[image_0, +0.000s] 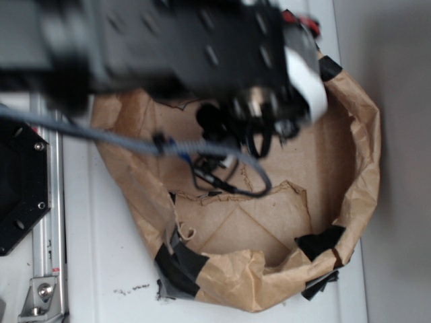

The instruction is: Grab the blue sponge.

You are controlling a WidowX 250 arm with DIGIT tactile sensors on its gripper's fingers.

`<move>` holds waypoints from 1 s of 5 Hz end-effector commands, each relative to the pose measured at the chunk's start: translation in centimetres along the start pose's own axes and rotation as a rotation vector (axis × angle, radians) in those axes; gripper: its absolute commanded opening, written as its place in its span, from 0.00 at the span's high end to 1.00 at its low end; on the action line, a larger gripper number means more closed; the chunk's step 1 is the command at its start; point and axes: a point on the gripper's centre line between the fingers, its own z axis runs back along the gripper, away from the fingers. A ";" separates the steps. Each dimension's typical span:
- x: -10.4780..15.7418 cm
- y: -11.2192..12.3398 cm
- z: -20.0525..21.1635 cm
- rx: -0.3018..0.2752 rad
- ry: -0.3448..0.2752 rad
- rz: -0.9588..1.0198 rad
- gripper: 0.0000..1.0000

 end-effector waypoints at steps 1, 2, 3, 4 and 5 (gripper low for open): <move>-0.7 -1.8 -2.6 0.015 0.011 -0.192 0.00; -2.1 -0.9 -3.2 -0.013 0.007 -0.187 0.00; -2.7 -0.3 -3.4 -0.023 0.005 -0.189 0.00; -3.4 0.4 -4.5 -0.038 0.019 -0.216 0.00; -3.7 1.8 -5.3 -0.015 0.035 -0.211 0.00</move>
